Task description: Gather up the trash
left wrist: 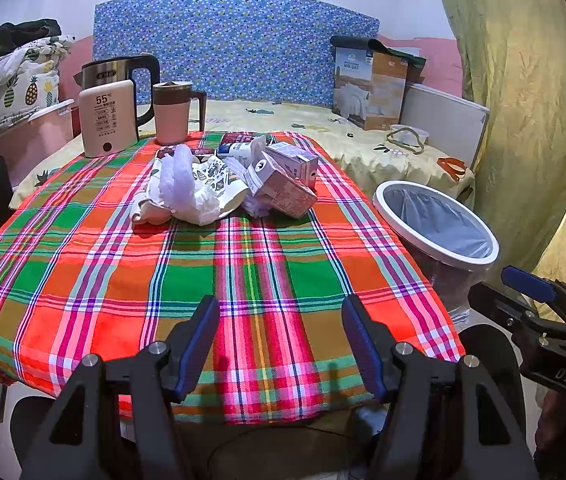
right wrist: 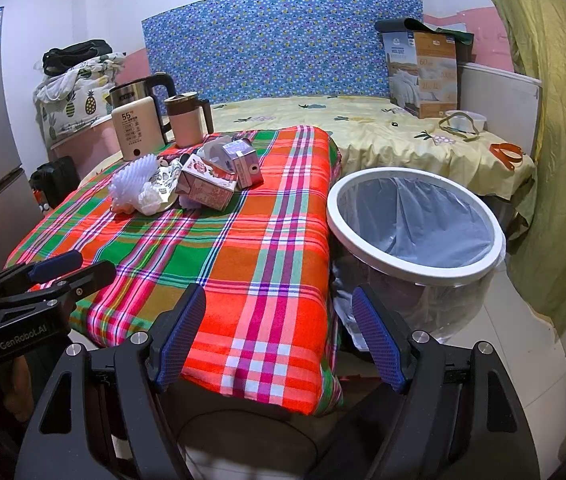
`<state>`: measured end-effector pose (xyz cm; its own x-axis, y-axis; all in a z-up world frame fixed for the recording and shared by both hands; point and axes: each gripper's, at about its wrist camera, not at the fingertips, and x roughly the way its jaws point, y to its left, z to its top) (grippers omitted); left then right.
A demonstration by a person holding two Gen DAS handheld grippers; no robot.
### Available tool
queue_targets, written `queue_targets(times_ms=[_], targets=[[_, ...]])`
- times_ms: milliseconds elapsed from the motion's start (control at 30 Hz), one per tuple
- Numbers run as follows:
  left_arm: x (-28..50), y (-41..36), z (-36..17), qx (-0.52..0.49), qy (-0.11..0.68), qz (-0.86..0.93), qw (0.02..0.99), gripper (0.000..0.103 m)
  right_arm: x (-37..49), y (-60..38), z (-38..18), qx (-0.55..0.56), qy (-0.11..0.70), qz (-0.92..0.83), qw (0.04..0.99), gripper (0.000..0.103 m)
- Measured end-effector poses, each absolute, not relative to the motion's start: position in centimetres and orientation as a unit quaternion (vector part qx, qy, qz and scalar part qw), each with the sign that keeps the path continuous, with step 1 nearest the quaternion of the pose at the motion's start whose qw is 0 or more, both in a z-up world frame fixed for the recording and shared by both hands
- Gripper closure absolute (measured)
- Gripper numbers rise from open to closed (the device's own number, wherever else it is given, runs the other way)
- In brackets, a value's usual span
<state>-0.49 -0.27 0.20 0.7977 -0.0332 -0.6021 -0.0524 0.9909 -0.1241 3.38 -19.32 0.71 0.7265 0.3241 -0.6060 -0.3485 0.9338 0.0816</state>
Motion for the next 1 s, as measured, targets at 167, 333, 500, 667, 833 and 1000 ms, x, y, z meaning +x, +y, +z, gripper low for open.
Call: queue_targets(times_ms=[167, 333, 500, 667, 833, 1000], targets=[[-0.5, -0.29, 0.21, -0.068, 0.318, 0.005, 0.946, 0.038, 3.39, -19.29, 0.7, -0.019, 0.322, 0.18, 0.929, 0.026], [-0.48, -0.39, 0.2, -0.067, 0.318, 0.006, 0.946, 0.038, 3.41, -19.31, 0.72, -0.02, 0.322, 0.181, 0.929, 0.026], [-0.48, -0.39, 0.21, -0.067, 0.318, 0.005, 0.946, 0.038, 3.42, -19.39, 0.73, -0.02, 0.323, 0.18, 0.929, 0.026], [-0.48, -0.37, 0.21, -0.067, 0.318, 0.005, 0.946, 0.038, 3.42, -19.41, 0.7, -0.02, 0.323, 0.18, 0.929, 0.026], [-0.49, -0.38, 0.19, -0.067, 0.318, 0.005, 0.946, 0.038, 3.42, -19.51, 0.58, -0.02, 0.324, 0.179, 0.929, 0.026], [-0.49, -0.38, 0.19, -0.067, 0.318, 0.005, 0.946, 0.038, 3.45, -19.5, 0.6, -0.02, 0.324, 0.179, 0.929, 0.026]])
